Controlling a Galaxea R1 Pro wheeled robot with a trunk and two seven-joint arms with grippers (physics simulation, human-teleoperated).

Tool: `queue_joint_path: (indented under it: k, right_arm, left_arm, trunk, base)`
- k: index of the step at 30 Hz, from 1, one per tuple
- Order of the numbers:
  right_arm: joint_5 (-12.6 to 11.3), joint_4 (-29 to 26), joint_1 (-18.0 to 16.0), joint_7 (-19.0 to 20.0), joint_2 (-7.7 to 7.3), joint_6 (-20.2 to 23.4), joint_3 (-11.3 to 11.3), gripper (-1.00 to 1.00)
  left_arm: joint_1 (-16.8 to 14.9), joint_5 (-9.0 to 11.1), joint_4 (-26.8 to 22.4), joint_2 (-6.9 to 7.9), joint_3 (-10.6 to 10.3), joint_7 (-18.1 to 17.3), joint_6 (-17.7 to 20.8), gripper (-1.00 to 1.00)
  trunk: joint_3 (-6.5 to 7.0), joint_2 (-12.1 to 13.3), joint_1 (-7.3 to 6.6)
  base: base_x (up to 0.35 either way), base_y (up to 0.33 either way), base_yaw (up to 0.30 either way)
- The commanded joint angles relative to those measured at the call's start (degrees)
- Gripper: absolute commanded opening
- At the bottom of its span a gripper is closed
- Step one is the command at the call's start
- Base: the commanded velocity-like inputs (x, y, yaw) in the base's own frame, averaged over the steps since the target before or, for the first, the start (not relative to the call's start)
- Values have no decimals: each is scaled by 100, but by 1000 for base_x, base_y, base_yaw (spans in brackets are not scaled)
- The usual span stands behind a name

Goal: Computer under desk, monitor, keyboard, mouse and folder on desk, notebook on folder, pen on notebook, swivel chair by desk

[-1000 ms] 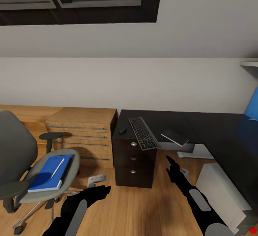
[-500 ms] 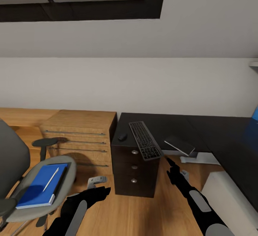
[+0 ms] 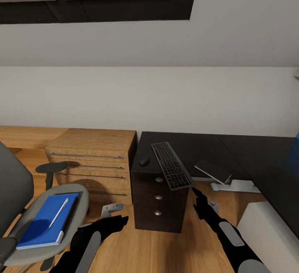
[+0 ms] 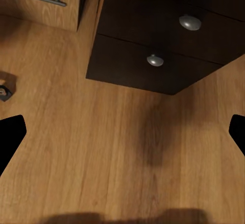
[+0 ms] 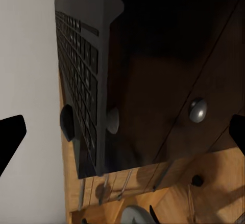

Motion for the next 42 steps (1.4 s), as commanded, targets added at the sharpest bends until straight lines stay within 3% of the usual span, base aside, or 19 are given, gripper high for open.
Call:
queue_joint_path:
  k: [1, 8, 18, 42]
  right_arm:
    - [-37, 2, -5, 4, 2, 46, -23, 100]
    - [-39, 4, -4, -17, 2, 39, -23, 100]
    - [-40, 3, -2, -13, 7, 37, -7, 100]
    - [-39, -3, -7, -8, 11, 30, 4, 100]
  left_arm:
    - [-4, 60, -7, 0, -3, 53, 16, 100]
    - [-4, 60, -11, -10, -6, 53, 13, 100]
    - [-4, 64, 6, 6, 1, 53, 11, 100]
    - [-4, 61, 32, 11, 12, 53, 2, 100]
  trunk:
    - [-6, -3, 0]
    - [-132, -284, 153]
    - [-132, -284, 153]
    - [-132, -284, 153]
  base:
    - [2, 1, 0]
    - [0, 0, 0]
    - [3, 1, 0]
    - [148, 108, 0]
